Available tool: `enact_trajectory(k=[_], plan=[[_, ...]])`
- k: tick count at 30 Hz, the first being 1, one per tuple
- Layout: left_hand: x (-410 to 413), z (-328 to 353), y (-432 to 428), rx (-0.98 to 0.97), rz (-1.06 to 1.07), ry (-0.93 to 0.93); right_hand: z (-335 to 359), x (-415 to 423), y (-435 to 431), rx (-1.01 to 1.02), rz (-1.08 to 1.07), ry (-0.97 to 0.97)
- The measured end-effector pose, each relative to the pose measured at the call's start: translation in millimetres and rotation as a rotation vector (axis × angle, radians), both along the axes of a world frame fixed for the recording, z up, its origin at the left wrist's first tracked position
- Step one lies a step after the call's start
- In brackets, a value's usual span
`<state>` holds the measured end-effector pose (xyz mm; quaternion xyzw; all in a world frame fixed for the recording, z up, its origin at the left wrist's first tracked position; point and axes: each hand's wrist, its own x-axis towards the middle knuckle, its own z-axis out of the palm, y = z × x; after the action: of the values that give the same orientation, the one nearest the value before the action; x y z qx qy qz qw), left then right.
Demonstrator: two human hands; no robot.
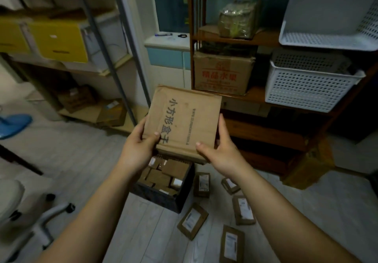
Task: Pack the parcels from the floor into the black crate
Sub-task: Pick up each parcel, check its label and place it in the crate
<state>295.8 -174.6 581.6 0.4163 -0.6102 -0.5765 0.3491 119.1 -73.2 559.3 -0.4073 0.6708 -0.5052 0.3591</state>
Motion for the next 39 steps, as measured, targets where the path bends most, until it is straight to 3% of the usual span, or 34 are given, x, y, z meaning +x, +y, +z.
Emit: enact_trajectory(k=[9, 16, 22, 31, 39], plan=[[122, 11, -99, -0.091, -0.028, -0.120, 10, 126, -97, -0.117, -0.076, 0.026], [190, 9, -176, -0.029, -0.079, -0.159, 2, 200, -165, -0.060, -0.167, 0.046], [177, -3, -224, 0.019, -0.166, -0.172, -12, 193, -221, 0.000, -0.200, 0.032], [147, -27, -333, 0.040, -0.169, -0.405, -48, 160, -331, 0.042, -0.113, -0.071], [110, -60, -403, 0.079, -0.249, -0.493, -80, 130, -389, 0.076, -0.123, -0.091]])
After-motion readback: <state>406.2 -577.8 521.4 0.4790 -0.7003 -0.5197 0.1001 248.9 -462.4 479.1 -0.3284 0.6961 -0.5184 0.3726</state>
